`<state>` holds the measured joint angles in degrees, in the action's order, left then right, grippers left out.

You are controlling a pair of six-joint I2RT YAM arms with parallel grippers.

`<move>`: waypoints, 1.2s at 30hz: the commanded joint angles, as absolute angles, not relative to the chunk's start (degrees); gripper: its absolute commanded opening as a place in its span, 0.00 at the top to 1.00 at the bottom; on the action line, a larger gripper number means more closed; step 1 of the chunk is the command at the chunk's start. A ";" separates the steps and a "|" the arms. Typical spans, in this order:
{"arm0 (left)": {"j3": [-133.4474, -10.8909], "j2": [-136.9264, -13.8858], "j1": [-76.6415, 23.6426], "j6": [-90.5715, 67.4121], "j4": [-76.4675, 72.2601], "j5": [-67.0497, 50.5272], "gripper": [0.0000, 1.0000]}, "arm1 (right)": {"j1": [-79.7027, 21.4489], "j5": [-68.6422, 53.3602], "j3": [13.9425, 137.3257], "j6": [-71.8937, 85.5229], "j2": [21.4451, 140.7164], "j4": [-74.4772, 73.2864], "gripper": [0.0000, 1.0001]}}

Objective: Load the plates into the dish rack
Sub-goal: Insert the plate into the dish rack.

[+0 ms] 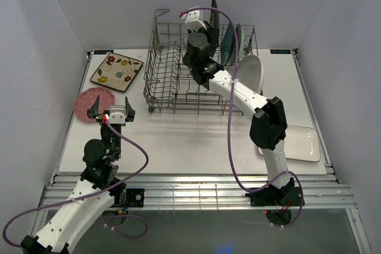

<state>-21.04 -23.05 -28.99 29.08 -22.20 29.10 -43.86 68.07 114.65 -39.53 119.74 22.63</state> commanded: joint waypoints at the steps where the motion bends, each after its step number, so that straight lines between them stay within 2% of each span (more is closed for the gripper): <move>1: -20.48 -23.91 -29.00 28.74 -22.59 28.48 0.02 | -42.10 65.39 119.79 -38.33 119.09 28.92 0.92; 15: -20.04 -25.14 -29.00 28.56 -23.11 28.30 0.02 | -38.58 62.76 122.17 -33.93 124.27 24.79 0.92; 36: -20.04 -25.58 -29.00 28.65 -23.38 28.30 0.02 | -39.29 63.36 124.27 -34.10 124.10 23.99 0.92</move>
